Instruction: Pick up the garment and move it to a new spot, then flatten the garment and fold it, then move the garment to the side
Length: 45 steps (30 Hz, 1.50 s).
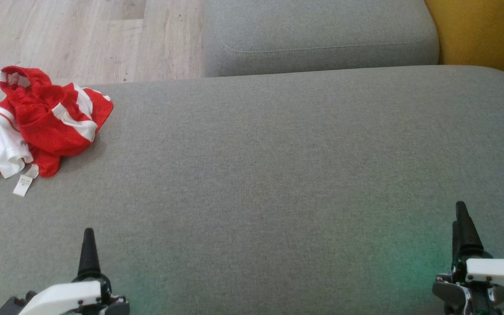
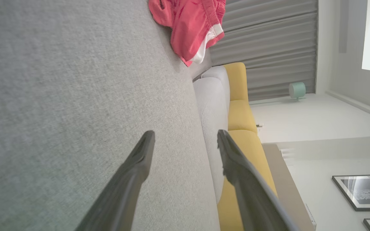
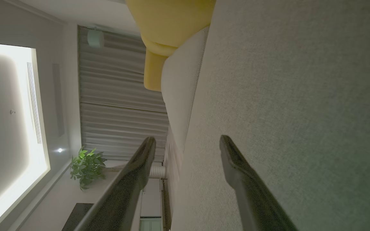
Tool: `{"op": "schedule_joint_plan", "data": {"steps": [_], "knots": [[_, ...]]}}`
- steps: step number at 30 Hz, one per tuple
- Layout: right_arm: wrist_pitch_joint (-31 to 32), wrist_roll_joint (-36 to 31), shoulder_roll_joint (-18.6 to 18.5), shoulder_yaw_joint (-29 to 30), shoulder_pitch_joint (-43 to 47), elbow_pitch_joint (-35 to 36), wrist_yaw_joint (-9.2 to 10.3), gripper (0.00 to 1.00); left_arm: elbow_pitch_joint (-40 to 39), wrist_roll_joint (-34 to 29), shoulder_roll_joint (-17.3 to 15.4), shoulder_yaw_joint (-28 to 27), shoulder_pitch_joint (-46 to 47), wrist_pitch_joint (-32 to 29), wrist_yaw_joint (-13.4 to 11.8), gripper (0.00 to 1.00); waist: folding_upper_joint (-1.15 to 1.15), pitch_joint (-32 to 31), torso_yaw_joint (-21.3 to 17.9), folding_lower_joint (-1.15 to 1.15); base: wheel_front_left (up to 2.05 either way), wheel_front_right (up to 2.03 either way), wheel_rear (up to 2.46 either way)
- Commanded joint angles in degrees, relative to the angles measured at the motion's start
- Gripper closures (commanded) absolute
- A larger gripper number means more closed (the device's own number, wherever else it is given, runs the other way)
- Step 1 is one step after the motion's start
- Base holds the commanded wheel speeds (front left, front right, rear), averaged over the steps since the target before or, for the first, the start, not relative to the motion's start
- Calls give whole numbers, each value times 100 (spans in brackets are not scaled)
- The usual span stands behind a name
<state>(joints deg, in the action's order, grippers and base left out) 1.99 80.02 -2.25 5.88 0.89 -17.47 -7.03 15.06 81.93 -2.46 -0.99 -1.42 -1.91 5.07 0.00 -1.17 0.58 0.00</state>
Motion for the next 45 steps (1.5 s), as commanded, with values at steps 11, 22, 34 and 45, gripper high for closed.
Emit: {"op": "schedule_joint_plan", "data": {"steps": [11,22,34,45], "knots": [[-232,-1248,-22,-266,-21,536,-14,0,-462,-1108,-24,235,52,211,-47,0,0,-46,60,0,0,0,0],[-418,-2271,-27,-469,77,533,-18,0,-473,-2307,-39,462,-88,398,-35,0,0,-89,100,0,0,0,0],[-603,-3133,-32,-629,140,505,-22,0,-467,-3274,-68,669,-189,585,-68,0,0,-146,138,0,0,0,0],[-789,-3934,-37,-751,200,506,-26,0,-411,-4004,-72,769,-288,773,-105,0,0,-210,170,0,0,0,0]]}}
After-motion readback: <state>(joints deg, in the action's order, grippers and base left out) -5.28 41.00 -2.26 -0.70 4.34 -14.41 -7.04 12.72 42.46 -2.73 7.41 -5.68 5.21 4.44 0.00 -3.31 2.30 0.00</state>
